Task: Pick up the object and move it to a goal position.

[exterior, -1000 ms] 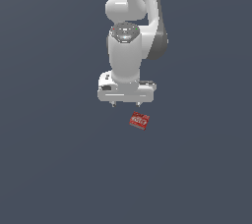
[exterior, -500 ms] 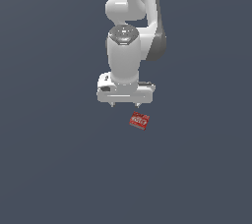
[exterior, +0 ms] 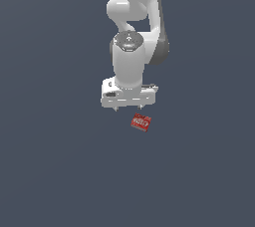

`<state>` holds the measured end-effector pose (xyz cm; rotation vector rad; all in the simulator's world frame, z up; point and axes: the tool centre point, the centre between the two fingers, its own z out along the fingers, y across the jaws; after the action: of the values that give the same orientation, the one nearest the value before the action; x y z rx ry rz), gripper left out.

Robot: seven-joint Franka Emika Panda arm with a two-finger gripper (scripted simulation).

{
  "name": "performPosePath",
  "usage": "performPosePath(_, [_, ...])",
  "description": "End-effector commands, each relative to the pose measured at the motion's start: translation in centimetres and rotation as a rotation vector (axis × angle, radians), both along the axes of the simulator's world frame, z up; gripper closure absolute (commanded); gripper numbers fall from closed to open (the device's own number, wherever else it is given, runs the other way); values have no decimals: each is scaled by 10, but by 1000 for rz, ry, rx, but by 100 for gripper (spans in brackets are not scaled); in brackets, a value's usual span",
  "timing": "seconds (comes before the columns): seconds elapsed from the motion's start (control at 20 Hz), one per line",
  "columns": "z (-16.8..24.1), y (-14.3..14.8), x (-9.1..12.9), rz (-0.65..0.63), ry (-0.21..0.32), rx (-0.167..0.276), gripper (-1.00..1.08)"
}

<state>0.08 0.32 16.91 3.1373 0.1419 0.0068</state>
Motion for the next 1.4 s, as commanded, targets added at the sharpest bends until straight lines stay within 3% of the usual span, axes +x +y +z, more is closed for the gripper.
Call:
performPosePath(0.0, [-6,3,0,54,1,-3,-92])
performPosePath(1.35, [-87,53,-15,895,9,-9,-92])
